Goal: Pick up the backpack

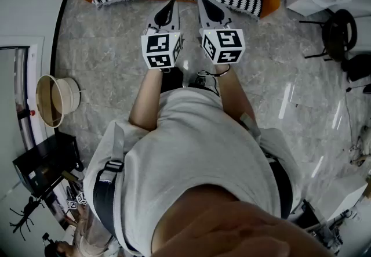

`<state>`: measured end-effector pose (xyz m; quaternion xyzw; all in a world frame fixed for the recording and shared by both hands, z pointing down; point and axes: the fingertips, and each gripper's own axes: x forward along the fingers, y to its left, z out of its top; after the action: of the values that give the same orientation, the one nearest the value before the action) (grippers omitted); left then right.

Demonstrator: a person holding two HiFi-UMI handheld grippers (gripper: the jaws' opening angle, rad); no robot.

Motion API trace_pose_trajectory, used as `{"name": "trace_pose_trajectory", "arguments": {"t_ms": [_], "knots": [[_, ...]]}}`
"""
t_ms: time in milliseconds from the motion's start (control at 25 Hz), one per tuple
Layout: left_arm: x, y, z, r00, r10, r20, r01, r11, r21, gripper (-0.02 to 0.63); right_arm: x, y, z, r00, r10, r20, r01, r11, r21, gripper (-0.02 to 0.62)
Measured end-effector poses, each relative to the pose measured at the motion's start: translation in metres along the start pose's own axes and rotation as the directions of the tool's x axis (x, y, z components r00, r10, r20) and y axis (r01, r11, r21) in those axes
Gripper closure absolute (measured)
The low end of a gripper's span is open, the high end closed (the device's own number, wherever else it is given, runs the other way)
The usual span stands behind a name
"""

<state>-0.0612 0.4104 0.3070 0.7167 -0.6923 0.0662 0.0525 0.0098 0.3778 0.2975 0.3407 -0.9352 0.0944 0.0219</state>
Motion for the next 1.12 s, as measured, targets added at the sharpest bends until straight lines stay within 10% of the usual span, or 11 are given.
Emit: {"name": "trace_pose_trajectory", "arguments": {"t_ms": [520,1120], "knots": [[0.076,0.048,-0.045,0.994,-0.047,-0.103,0.041,0.997,-0.061,0.594,0.053,-0.061,-0.057,0.984,-0.098,-0.147,0.102,0.995,0.018,0.556],[0.204,0.178,-0.028,0.948,-0.277,-0.153,0.271,0.961,-0.06,0.594,0.257,-0.053,-0.035,0.963,-0.15,-0.224,0.15,0.988,-0.019,0.556]]}}
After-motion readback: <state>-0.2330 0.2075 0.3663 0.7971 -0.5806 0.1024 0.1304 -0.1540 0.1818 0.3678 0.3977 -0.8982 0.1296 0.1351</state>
